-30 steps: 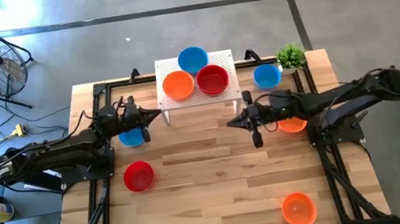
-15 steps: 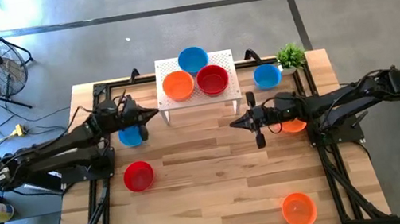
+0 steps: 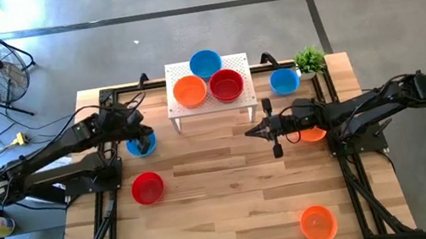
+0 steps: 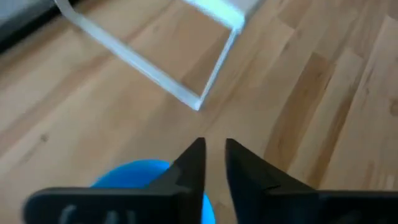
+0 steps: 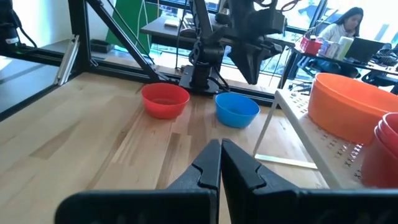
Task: Pick & Place Mini bowls
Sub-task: Stack the blue bowl on the blue bowl on the shelf
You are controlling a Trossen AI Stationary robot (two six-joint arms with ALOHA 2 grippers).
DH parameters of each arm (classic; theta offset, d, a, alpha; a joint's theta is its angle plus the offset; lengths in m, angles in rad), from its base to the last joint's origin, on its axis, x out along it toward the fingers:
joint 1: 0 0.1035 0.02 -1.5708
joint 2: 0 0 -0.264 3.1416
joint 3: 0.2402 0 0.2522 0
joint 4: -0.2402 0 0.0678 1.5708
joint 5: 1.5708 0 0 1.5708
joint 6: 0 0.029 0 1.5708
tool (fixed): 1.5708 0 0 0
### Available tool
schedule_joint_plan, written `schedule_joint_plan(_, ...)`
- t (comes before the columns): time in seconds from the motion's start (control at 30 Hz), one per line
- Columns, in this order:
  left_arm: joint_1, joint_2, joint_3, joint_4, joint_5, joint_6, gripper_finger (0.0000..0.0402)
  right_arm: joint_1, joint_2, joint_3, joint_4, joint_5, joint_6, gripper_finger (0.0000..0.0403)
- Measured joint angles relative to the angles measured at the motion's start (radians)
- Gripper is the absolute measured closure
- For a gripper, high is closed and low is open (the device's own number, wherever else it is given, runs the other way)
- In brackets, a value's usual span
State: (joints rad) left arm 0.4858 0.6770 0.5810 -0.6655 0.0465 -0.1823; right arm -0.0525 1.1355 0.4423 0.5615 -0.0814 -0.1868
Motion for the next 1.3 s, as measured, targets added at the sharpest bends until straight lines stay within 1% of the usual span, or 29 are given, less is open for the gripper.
schedule_joint_plan(0.13,-0.017,0.034,0.002,-0.027,-0.026,-0.063,0.0284,0.000,0.000,0.000,-0.010,-0.001,-0.002,0.0402)
schedule_joint_plan(0.3,-0.044,0.130,0.002,-0.044,-0.024,-0.135,0.0217,0.000,0.000,0.000,-0.015,-0.001,-0.006,0.0401)
schedule_joint_plan(0.37,-0.064,0.175,0.002,-0.045,-0.024,-0.149,0.0202,0.000,0.000,0.000,-0.018,0.000,-0.006,0.0402)
schedule_joint_plan(0.47,-0.099,0.247,0.002,-0.049,-0.038,-0.193,0.0196,0.000,0.000,0.000,-0.021,0.000,-0.006,0.0402)
schedule_joint_plan(0.57,-0.131,0.309,0.002,-0.066,-0.089,-0.245,0.0196,0.000,0.000,0.001,-0.021,0.000,-0.006,0.0401)
schedule_joint_plan(0.67,-0.161,0.354,0.002,-0.091,-0.134,-0.285,0.0205,0.000,0.000,0.001,-0.024,0.000,-0.006,0.0402)
schedule_joint_plan(0.77,-0.188,0.388,0.002,-0.088,-0.156,-0.317,0.0228,0.000,0.000,0.002,-0.026,0.000,-0.006,0.0402)
schedule_joint_plan(0.9,-0.215,0.408,0.002,-0.097,-0.193,-0.321,0.0276,0.000,0.000,0.002,-0.026,0.004,-0.006,0.0401)
schedule_joint_plan(1.17,-0.219,0.421,0.001,-0.109,-0.197,-0.303,0.0380,0.000,0.000,0.002,-0.028,0.004,-0.006,0.0402)
schedule_joint_plan(1.23,-0.219,0.420,0.001,-0.108,-0.203,-0.296,0.0394,0.000,0.000,0.002,-0.029,0.004,-0.006,0.0402)
schedule_joint_plan(1.3,-0.218,0.417,0.005,-0.115,-0.212,-0.295,0.0395,0.000,0.000,0.002,-0.030,0.004,-0.006,0.0402)
